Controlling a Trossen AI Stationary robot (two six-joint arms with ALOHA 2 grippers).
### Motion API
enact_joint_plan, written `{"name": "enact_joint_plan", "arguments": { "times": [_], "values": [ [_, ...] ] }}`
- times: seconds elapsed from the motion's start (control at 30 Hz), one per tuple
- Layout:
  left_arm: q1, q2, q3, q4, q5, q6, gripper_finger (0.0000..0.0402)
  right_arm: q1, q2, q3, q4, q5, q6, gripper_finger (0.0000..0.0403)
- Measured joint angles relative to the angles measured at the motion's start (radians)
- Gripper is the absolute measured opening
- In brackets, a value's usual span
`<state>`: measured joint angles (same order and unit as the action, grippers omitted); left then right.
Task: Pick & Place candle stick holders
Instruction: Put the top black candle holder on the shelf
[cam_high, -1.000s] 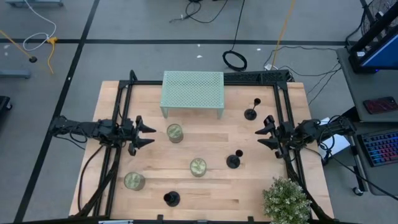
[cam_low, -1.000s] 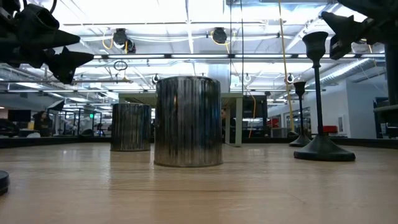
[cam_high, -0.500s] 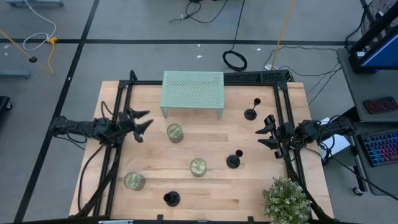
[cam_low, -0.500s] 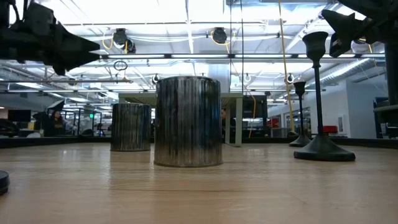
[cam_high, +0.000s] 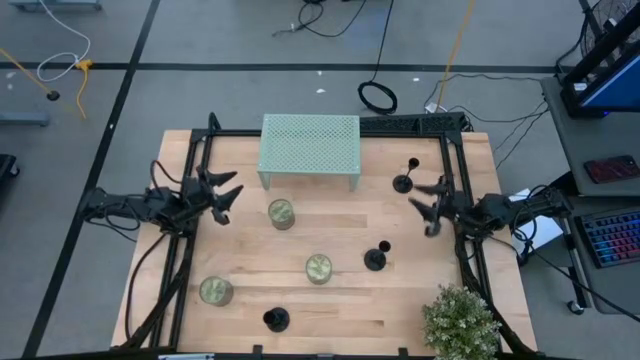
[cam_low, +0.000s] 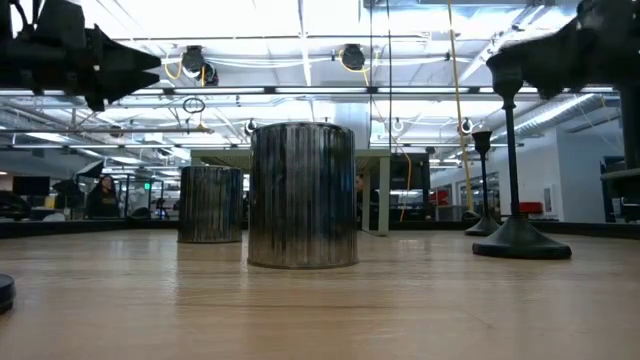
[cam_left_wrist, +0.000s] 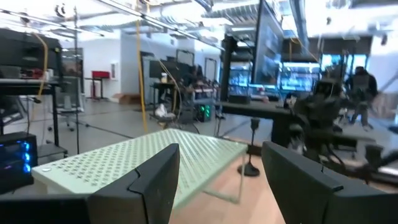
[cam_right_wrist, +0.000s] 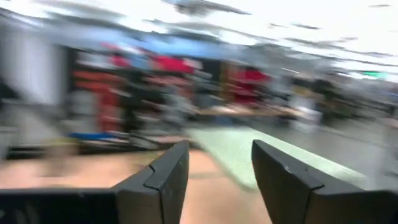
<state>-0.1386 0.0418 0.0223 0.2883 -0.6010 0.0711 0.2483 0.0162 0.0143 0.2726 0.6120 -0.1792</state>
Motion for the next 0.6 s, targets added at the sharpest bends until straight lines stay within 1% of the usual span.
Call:
{"name": "enact_joint_plan", "arguments": {
  "times": [0.07,0.13,0.2,0.27,0.37,0.43,0.47,0.6],
  "values": [
    [0.012,0.0,0.0,0.014,0.0,-0.001,0.0234,0.0,0.0,0.0,-0.047,0.142,0.002,0.0198],
    [0.027,0.0,0.0,0.015,0.0,-0.001,0.0234,0.0,0.0,0.0,-0.113,0.235,0.04,0.0223],
    [0.043,0.004,0.0,0.018,0.0,-0.005,0.0234,0.0,0.0,0.0,-0.173,0.295,0.123,0.0247],
    [0.057,0.014,0.0,0.02,0.0,-0.028,0.0234,-0.001,0.001,0.0,-0.208,0.334,0.199,0.0266],
    [0.079,0.044,0.0,0.042,0.004,-0.031,0.0234,-0.004,0.02,0.0,-0.221,0.41,0.243,0.0285],
    [0.096,0.072,0.0,0.088,0.026,-0.031,0.0234,-0.022,0.034,0.0,-0.217,0.443,0.306,0.029],
    [0.104,0.089,0.0,0.12,0.043,-0.031,0.0234,-0.037,0.043,0.0,-0.217,0.442,0.334,0.029],
    [0.135,0.163,0.0,0.25,0.125,-0.032,0.0234,-0.103,0.093,0.0,-0.218,0.402,0.351,0.0284]
  ]
}}
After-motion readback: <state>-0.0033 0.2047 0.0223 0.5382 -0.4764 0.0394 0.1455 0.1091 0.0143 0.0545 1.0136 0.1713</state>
